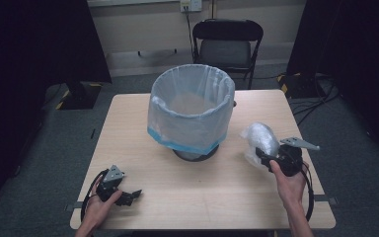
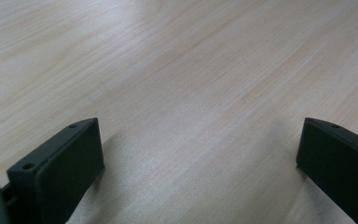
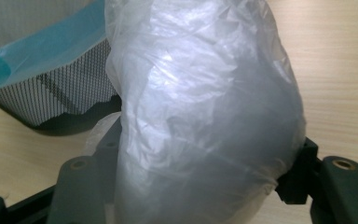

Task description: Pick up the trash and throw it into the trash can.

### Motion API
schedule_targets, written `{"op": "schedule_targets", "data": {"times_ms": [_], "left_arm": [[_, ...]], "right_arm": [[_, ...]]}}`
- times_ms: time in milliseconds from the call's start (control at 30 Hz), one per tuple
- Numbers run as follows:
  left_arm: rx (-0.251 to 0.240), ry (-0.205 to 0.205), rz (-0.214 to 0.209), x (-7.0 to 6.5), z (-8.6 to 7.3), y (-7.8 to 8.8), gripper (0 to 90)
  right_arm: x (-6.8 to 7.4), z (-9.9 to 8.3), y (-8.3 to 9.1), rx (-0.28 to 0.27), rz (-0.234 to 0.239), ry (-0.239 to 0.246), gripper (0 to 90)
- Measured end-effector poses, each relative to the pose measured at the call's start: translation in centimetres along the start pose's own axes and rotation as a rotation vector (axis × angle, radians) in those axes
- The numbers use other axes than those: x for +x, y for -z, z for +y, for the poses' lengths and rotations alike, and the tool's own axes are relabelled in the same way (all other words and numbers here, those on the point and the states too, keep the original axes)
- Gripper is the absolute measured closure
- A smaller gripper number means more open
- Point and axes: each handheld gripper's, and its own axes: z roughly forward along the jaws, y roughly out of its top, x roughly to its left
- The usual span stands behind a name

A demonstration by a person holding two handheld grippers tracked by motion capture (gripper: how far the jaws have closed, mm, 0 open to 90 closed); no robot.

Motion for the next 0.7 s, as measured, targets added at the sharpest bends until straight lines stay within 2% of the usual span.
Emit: {"op": "schedule_targets", "data": {"times_ms": [133, 400, 700], "left_arm": [[0.000, 0.000, 0.000, 0.0, 0.0, 0.0, 0.0], [0.000, 0.000, 0.000, 0.0, 0.0, 0.0, 0.0], [0.000, 0.000, 0.000, 0.0, 0.0, 0.0, 0.0]], "right_arm": [[-0.3, 0.7, 0.4, -0.027, -0.008, -0.011, 37.0], [-0.1, 2.7, 1.2, -0.100, -0.027, -0.005, 37.5], [0.4, 5.0, 1.9, -0.172, -0.008, -0.013, 38.2]]}}
